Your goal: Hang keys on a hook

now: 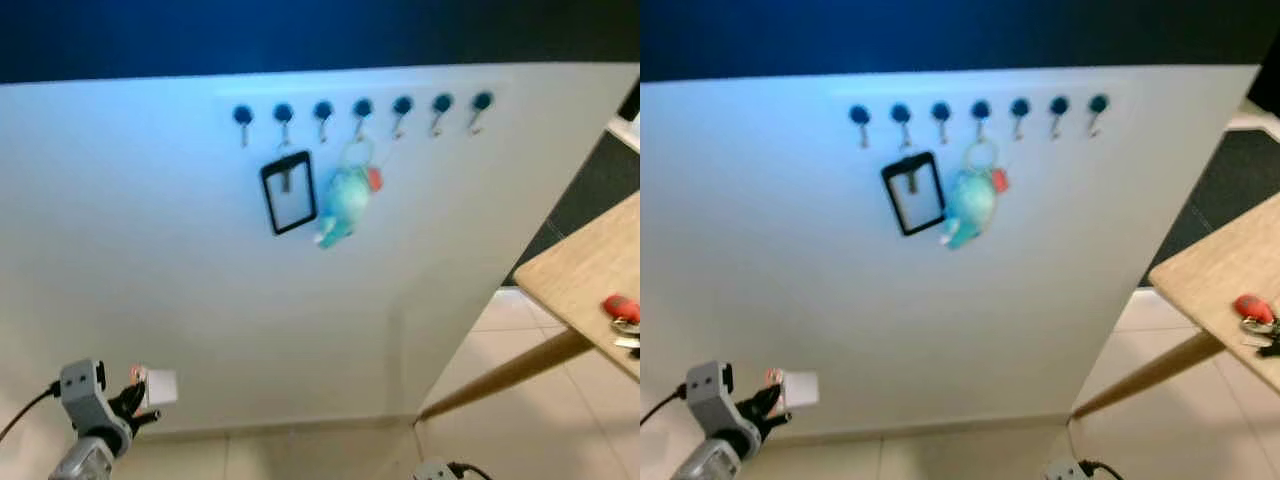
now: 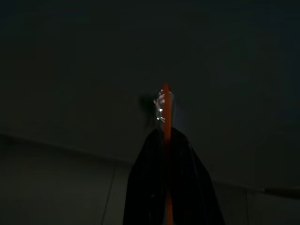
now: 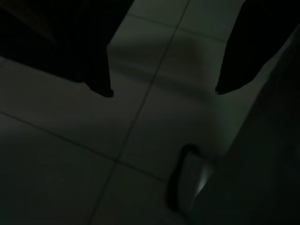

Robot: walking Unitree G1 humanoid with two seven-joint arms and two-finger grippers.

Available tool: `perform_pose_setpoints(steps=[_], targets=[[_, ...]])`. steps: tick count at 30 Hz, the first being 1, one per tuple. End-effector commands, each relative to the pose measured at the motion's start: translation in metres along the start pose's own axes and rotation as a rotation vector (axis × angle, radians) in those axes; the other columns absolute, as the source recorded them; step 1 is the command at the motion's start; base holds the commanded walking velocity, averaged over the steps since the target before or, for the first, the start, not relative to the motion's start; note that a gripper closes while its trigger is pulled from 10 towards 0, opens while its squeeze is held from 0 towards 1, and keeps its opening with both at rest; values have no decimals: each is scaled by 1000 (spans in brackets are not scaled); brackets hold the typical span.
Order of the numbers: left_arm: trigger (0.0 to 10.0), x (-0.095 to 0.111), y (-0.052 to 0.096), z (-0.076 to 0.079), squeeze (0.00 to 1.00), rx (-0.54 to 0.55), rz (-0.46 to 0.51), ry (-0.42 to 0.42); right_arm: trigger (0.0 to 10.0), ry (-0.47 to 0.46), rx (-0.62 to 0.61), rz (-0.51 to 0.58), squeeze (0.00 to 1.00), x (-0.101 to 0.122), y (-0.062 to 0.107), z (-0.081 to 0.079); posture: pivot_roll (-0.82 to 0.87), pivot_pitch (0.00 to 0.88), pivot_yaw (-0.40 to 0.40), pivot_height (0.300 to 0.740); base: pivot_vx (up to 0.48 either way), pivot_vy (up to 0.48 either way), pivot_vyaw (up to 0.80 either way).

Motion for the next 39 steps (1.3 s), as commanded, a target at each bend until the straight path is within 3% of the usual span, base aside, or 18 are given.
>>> perform_pose_setpoints(steps=[1,7,11,14,16,20,21,22,23,24,25,30,34,35,39], targets=[[10000,9,2,-9,0,27,31,-4,10000,-16,20,9,0,2,-1,-6,-10,12,41,740,0,0,0],[10000,11,2,-10,0,26,43,-13,10000,-16,22,10,0,3,-1,-6,-11,19,40,740,0,0,0],[10000,24,2,-17,0,46,104,-5,10000,-15,21,9,0,2,-1,-5,-12,22,38,740,0,0,0],[10000,53,5,-29,0,43,253,23,10000,-14,20,7,0,2,0,-3,-14,25,35,740,0,0,0],[10000,61,7,-32,0,25,293,33,10000,-15,19,7,0,2,0,-2,-14,26,34,740,0,0,0],[10000,95,25,-27,0,-255,482,58,10000,-13,17,4,0,1,0,-1,-14,26,34,740,0,0,0],[10000,95,25,-27,0,-255,482,58,10000,-13,17,4,0,1,0,-1,-14,26,34,740,0,0,0],[10000,102,40,-17,0,-446,516,49,10000,-10,16,2,0,0,0,-1,-14,26,34,740,0,0,0],[10000,104,47,-13,0,-519,516,32,10000,-8,17,1,0,-1,0,-2,-14,26,34,740,0,0,0],[10000,104,47,-13,0,-519,516,32,10000,-8,17,1,0,-1,0,-2,-14,26,34,740,0,0,0],[10000,106,59,-6,0,-627,513,5,10000,-6,17,1,0,-1,0,-2,-14,26,34,740,0,0,0],[10000,114,70,-4,0,-697,541,8,10000,-1,18,0,0,-1,0,-3,-6,26,23,740,0,0,0],[10000,124,89,2,0,-794,572,-14,10000,7,20,0,0,-1,0,-3,-6,26,23,740,0,0,0],[10000,135,102,6,0,-848,620,-29,10000,10,20,1,0,0,0,-3,-2,22,20,740,0,0,0],[10000,145,113,12,0,-902,655,-51,10000,12,20,2,0,0,0,-3,5,17,18,740,0,0,0]])
Point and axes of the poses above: a point about 5 cm out from each wrist's last joint towards the gripper, its own y axis pointing back from the gripper into the wrist, its own x axis along the axis of the wrist's last joint, z = x × y, the point moved 3 cm from there along -y, pointing out of the wrist towards the gripper, and after that the axes turned 11 degrees about -y, right-handed, at the moved point
